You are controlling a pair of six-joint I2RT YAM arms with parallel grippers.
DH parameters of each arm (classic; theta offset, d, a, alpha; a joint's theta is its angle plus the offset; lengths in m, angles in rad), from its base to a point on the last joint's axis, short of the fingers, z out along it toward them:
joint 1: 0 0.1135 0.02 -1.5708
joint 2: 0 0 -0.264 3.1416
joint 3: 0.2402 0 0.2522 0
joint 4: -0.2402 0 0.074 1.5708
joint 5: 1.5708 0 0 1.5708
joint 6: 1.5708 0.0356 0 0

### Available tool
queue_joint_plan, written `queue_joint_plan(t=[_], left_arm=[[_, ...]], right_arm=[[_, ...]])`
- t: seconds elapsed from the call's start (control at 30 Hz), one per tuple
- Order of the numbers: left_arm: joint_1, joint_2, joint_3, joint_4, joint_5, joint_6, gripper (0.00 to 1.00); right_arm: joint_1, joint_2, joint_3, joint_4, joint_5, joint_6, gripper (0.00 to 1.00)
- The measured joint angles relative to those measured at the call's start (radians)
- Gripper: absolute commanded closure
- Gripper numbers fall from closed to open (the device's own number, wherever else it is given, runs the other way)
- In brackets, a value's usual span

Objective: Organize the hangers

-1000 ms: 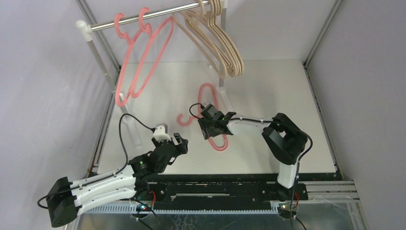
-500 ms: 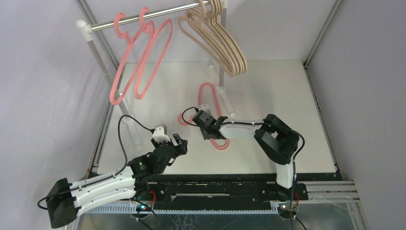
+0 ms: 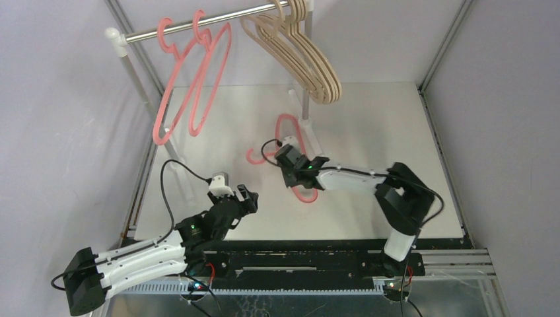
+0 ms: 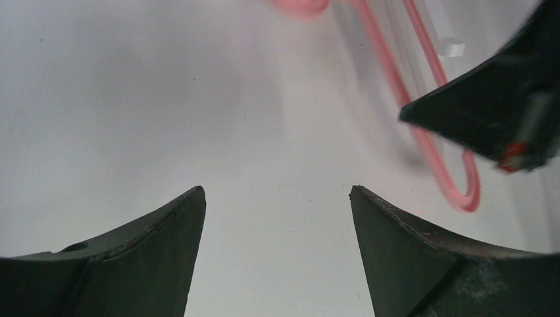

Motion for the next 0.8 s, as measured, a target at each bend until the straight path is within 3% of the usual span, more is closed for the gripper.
queue_joint_plan(t=[0.17, 0.43, 0.8], left_arm=[[0.000, -0.029, 0.000, 0.000, -0.008, -0.001, 0.16], [0.000, -0.043, -0.023, -0.003, -0.013, -0.008, 0.16], [0.000, 0.013, -0.023, 0.028, -0.005, -0.006, 0.16]], right_arm=[[-0.100, -0.210, -0.014, 0.038, -0.159, 0.037, 1.00], [-0.207, -0.392, -0.071, 0.108, -0.333, 0.112, 1.00], [-0.212, -0.515, -0.126, 0.205, -0.540, 0.283, 1.00]])
